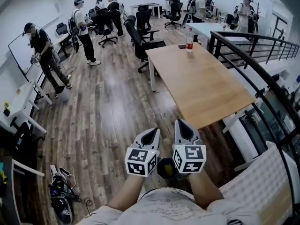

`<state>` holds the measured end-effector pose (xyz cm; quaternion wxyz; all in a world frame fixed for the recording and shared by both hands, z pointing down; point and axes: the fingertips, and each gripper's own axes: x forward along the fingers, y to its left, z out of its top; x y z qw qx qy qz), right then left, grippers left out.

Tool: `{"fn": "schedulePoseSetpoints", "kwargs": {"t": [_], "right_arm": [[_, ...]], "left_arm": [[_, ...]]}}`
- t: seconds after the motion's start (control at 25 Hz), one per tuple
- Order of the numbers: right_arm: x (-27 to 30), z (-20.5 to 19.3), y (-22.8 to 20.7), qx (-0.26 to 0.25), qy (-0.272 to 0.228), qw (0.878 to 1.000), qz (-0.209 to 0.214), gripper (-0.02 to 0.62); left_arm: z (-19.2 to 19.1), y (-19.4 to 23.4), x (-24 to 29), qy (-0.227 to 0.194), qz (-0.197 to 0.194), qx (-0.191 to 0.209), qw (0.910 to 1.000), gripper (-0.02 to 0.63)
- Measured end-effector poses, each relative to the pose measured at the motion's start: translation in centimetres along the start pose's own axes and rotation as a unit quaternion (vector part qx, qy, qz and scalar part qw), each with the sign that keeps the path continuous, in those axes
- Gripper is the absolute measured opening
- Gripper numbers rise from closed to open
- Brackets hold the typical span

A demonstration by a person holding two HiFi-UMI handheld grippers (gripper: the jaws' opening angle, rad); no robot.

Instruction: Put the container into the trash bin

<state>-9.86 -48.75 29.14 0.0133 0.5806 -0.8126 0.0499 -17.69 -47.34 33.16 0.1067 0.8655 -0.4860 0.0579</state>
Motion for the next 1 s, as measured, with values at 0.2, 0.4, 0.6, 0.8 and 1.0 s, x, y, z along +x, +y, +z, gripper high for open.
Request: {"fn": "schedulePoseSetpoints", "kwargs": {"t": [0.2,0.4,0.6,0.8,1.0], "right_arm": [[0.2,-0.2,1.1,0.004,0.007,1.0,0.016,0.002],[-0.1,-0.5,1.0,0.012,0.014,1.0,0.02,0.002],[-0.8,-1.1,0.9,0.03,0.024,0.999,0.024,0.002],[-1.6,-1.2,1.2,0.033,0.024,0.999,0.029,0.002],[-2.3,-1.7,1.6,0.036,0.028,0.999,0.029,0.002]], "left_arm": [[0.8,0.0,-0.2,-0.006,-0.002,0.007,1.0,0.005],[1.6,-0.6,-0.3,-0.015,-0.002,0.012,0.9998,0.005],[1.4,-0.9,-0.6,-0.013,-0.003,0.008,0.9999,0.005],[1.2,-1.5,-1.2,-0.016,-0.013,0.001,0.9998,0.005],[0.9,-2.0,-1.7,-0.015,-0.019,0.002,0.9997,0.005]]}}
